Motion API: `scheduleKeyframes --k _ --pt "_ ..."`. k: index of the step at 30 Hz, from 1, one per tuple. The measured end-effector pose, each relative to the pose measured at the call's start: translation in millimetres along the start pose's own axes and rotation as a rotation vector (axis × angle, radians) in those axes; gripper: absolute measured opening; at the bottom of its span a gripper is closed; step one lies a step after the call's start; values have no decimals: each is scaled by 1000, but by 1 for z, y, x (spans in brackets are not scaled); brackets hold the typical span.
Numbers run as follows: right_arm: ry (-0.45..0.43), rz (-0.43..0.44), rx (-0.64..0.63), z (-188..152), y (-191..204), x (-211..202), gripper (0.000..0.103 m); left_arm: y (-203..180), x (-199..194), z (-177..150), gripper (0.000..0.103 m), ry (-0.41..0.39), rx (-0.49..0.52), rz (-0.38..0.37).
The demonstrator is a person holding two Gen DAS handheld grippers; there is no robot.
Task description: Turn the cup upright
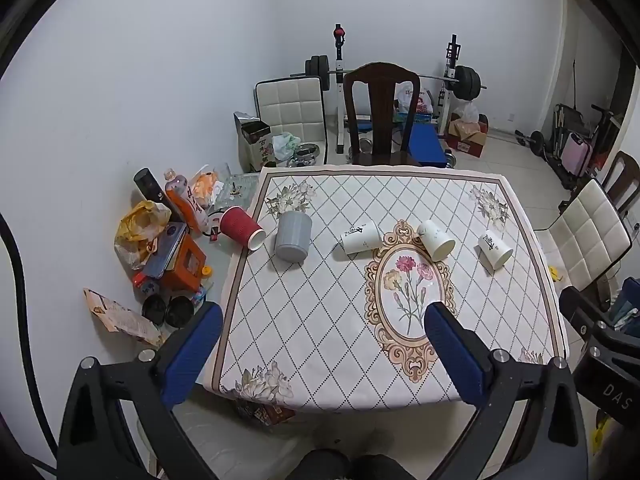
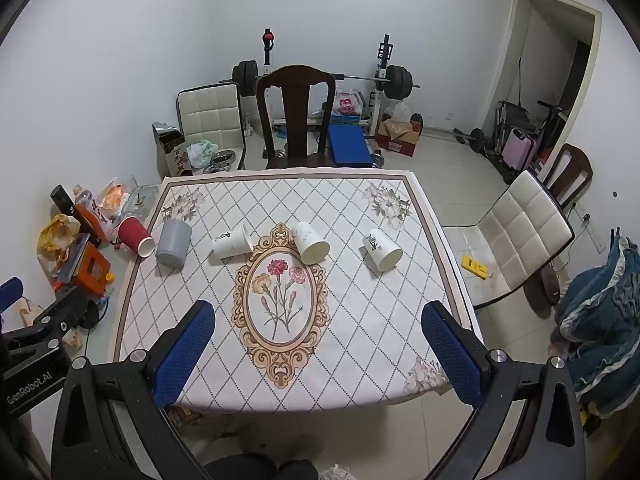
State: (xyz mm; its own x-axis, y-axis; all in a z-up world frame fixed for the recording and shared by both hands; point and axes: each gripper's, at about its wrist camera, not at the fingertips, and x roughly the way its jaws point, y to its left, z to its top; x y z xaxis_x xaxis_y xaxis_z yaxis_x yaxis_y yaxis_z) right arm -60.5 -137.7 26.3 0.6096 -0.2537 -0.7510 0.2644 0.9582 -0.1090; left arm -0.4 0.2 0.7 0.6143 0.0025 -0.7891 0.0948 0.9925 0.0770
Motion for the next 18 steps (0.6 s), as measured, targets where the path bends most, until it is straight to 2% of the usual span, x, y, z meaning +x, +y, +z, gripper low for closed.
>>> scheduleKeyframes --k 18 --pt "5 -3 -8 5 13 -4 103 -1 -5 -1 103 -1 -1 -5"
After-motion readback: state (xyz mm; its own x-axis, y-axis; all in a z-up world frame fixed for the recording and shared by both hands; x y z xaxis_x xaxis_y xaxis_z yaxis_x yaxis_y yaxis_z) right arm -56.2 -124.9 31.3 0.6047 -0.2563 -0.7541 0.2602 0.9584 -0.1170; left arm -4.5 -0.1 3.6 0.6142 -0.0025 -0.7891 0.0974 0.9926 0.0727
